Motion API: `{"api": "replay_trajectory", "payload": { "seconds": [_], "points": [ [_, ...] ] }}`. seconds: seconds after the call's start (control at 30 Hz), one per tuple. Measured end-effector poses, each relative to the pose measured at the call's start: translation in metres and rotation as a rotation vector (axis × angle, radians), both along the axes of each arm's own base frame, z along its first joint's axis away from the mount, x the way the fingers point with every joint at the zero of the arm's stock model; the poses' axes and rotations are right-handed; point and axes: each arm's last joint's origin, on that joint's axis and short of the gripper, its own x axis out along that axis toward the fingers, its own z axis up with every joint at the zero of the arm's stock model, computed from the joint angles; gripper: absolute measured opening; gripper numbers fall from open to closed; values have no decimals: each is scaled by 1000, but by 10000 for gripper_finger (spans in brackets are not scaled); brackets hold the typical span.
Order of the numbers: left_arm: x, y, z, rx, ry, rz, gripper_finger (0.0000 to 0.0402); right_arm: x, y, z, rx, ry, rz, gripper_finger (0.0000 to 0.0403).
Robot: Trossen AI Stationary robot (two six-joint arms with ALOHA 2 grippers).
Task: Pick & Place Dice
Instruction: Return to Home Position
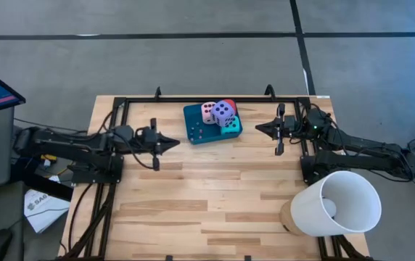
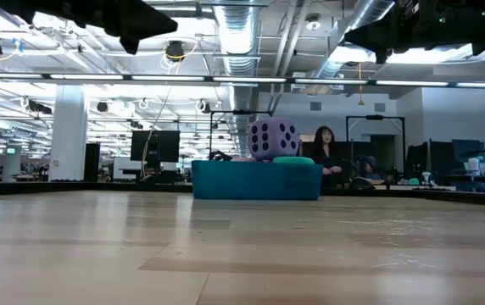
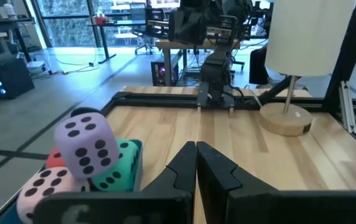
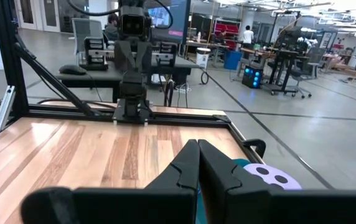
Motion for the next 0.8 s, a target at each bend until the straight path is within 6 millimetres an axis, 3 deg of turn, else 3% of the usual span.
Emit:
{"api": "replay_trajectory", "payload": {
  "seconds": [0.43, 0.63, 0.8],
  "points": [
    [-39, 2, 9, 28, -14, 46, 1, 0, 0, 0, 1, 2, 0, 0],
    [-56, 2, -13, 16, -29, 56, 1, 0, 0, 0, 1, 2, 0, 0],
    [-66, 4, -25, -91, -80, 151, 2, 0, 0, 0, 0, 2, 0, 0]
  ]
}}
